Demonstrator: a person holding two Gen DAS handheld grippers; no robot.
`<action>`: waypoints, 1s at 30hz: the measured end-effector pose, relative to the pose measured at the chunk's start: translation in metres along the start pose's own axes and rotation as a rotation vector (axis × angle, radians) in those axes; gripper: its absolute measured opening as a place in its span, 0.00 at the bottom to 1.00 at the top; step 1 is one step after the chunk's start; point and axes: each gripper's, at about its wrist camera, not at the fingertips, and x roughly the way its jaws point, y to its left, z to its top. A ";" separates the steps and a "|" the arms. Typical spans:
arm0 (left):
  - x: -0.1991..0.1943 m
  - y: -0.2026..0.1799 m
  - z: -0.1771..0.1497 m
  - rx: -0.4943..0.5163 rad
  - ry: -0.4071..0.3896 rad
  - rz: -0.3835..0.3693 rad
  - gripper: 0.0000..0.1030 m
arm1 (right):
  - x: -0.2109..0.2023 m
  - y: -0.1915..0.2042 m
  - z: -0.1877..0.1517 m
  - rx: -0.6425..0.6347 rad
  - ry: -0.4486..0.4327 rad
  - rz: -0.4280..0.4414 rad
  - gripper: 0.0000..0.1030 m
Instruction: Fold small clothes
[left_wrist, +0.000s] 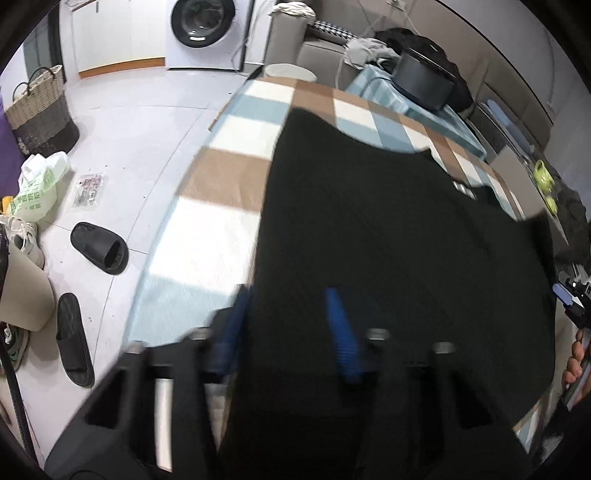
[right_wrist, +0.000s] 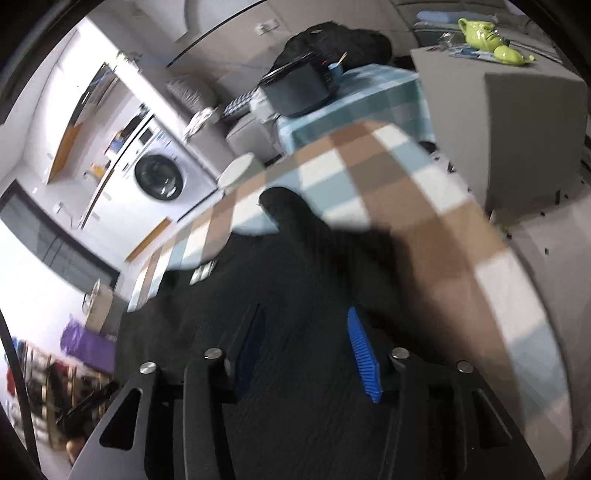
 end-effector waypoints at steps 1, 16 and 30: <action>-0.002 0.000 -0.006 -0.001 -0.010 -0.013 0.20 | -0.004 0.004 -0.010 -0.012 0.009 0.010 0.48; -0.050 0.026 -0.046 -0.078 -0.037 -0.014 0.21 | -0.040 -0.008 -0.078 -0.007 0.024 -0.035 0.53; -0.092 0.052 -0.127 -0.377 0.030 -0.283 0.55 | -0.049 0.029 -0.117 -0.015 0.064 0.129 0.54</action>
